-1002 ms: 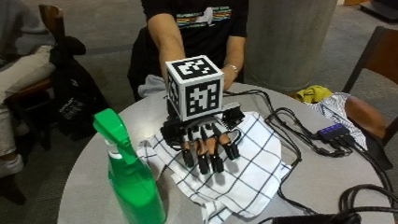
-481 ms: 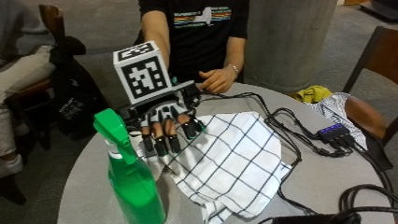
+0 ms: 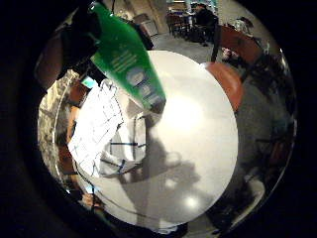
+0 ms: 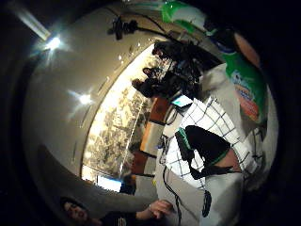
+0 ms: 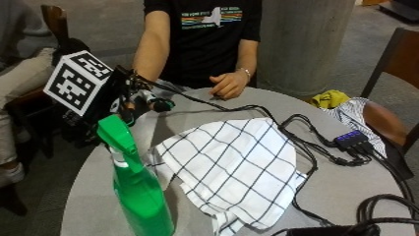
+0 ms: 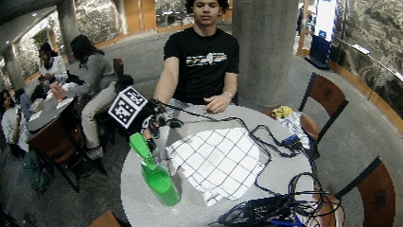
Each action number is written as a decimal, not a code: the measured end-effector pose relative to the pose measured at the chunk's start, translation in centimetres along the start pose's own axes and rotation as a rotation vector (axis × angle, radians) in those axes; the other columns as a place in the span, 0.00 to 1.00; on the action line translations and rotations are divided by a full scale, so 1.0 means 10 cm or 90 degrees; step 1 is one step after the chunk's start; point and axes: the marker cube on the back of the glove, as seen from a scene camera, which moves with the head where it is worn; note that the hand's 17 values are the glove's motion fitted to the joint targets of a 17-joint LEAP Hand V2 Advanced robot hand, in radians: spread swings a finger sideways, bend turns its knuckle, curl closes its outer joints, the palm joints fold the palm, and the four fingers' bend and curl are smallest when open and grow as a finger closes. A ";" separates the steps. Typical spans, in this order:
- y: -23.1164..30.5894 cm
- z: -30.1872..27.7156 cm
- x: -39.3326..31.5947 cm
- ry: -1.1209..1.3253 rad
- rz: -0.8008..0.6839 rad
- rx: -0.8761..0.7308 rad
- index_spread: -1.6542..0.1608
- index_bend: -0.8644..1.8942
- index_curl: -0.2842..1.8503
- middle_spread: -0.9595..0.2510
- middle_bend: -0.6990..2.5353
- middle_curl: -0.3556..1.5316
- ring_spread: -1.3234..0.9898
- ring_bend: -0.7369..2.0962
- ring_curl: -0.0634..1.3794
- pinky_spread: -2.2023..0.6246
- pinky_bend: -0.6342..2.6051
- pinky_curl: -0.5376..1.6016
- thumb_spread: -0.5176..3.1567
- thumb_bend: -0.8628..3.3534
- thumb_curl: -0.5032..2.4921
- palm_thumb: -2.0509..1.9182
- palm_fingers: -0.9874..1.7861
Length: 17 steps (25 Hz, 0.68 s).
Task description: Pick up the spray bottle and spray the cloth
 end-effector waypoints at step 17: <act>-0.33 -0.02 0.25 -0.080 0.093 0.042 0.67 0.34 0.20 0.76 0.28 0.37 0.58 0.41 0.26 0.85 0.42 0.40 0.41 0.21 0.28 0.71 0.46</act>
